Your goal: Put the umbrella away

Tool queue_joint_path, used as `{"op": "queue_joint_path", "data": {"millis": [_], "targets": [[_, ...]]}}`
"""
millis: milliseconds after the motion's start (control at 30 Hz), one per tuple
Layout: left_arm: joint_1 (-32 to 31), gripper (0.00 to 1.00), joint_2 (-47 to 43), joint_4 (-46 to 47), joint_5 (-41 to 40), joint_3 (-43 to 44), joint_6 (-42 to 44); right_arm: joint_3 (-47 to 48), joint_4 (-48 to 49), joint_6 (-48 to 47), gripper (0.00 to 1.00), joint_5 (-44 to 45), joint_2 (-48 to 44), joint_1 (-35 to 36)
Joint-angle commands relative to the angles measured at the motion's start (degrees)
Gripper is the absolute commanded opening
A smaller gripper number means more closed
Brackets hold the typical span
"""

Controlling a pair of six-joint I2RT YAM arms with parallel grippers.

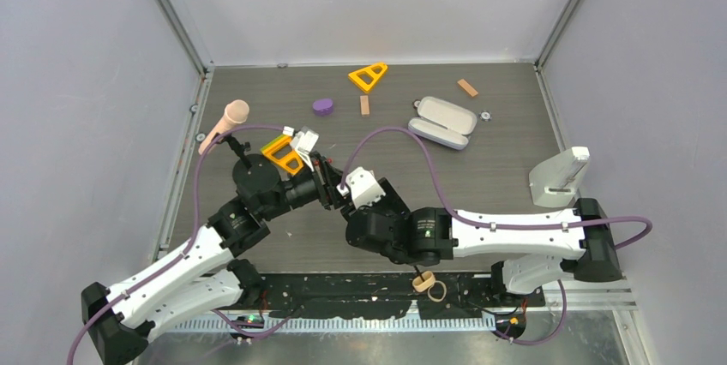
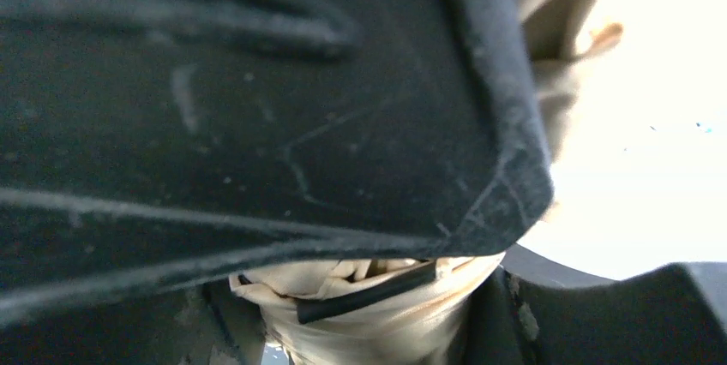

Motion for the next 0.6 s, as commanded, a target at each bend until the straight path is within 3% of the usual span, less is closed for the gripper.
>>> {"op": "queue_joint_path", "data": {"millis": [0, 233, 467, 567], "targets": [[-0.86, 0.00, -1.99, 9.69, 3.01, 2.55, -1.74, -1.54, -6.35, 1.07, 0.63, 3.52, 1.14, -0.32], [-0.86, 0.00, -2.55, 9.07, 2.48, 2.55, -1.27, -6.35, -1.39, 0.77, 0.10, 2.86, -1.49, -0.45], [-0.78, 0.00, -3.81, 7.25, 1.72, 3.45, 1.54, -14.25, 14.48, -5.90, 0.06, -3.50, -10.49, -3.24], [-0.77, 0.00, -3.54, 3.31, 2.92, 9.00, 6.21, -13.34, 20.13, -11.56, 0.06, -7.01, -13.41, -4.96]]}}
